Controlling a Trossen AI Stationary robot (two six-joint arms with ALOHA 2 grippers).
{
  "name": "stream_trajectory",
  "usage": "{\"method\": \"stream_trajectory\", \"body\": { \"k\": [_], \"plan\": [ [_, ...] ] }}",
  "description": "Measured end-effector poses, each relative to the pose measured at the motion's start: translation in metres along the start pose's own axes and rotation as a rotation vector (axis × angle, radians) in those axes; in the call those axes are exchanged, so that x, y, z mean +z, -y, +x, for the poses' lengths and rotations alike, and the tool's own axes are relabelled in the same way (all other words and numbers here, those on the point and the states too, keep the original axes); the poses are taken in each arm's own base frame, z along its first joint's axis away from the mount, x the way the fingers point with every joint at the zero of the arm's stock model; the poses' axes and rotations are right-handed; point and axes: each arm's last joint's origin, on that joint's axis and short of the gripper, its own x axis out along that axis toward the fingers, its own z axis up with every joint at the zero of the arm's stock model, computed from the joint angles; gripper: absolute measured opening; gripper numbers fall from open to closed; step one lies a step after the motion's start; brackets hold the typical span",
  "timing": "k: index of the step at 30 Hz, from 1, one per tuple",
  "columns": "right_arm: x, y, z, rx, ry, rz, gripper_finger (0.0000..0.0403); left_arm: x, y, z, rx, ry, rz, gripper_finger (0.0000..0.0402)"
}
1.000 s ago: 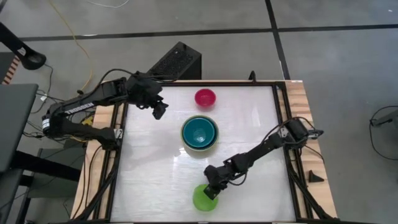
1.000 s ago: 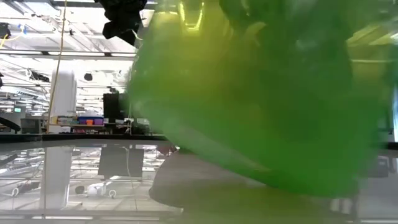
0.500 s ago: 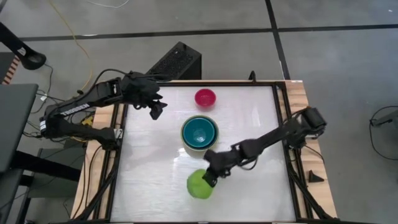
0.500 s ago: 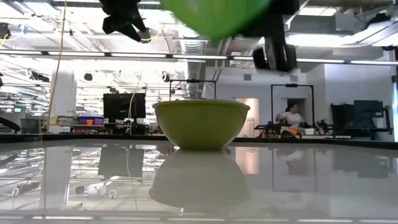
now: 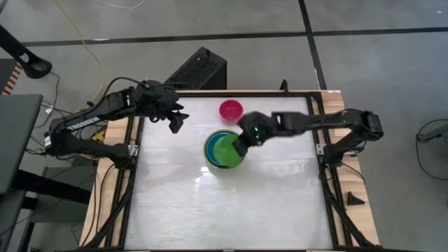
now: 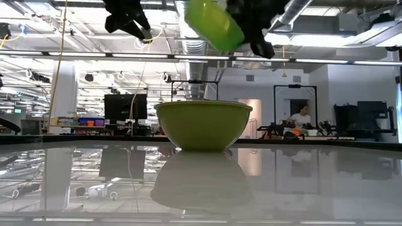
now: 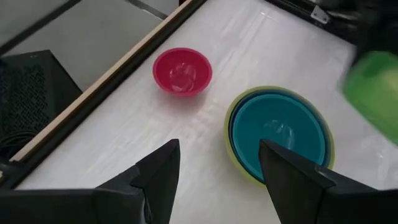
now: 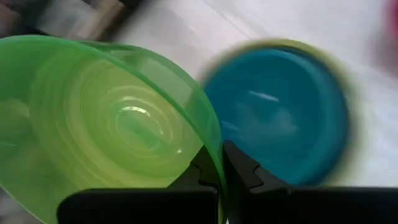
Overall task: Nest bowls inside each other
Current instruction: Stack the green bowl on top of the blue bowl
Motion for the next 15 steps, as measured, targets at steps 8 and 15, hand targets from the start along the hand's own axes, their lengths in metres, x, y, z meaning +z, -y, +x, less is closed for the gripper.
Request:
{"method": "stream_trajectory", "body": {
  "k": [8, 15],
  "plan": [
    [0.044, 0.025, 0.025, -0.118, -0.221, -0.105, 0.0025, 0.002, 0.0, 0.0, -0.004, 0.016, -0.02, 0.0206],
    [0.054, 0.037, 0.07, -0.2, -0.454, -0.185, 0.0025, 0.001, 0.0, 0.0, -0.005, 0.014, -0.045, 0.0206]
  ]
}}
